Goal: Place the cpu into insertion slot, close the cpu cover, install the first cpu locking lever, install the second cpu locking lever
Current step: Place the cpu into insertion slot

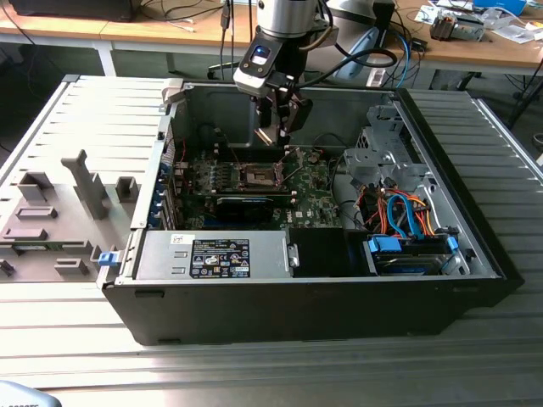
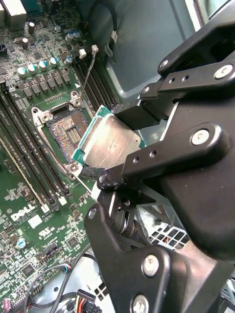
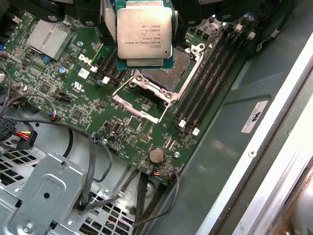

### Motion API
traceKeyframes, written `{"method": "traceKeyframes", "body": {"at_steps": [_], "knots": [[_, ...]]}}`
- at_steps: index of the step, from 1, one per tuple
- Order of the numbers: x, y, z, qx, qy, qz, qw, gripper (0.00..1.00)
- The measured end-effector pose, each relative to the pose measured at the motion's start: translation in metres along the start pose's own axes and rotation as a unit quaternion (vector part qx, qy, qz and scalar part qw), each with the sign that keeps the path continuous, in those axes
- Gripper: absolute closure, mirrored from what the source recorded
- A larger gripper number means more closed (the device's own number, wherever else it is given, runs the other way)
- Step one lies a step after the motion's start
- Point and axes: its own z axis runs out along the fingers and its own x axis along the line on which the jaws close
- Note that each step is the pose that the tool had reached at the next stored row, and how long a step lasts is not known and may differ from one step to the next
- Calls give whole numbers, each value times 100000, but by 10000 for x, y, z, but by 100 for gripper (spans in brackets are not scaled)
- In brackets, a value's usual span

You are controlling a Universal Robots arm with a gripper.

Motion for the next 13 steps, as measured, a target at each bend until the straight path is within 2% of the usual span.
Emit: {"method": "traceKeyframes", "body": {"at_steps": [13], "knots": [[0,0,2,26,-16,718,99997,45]]}}
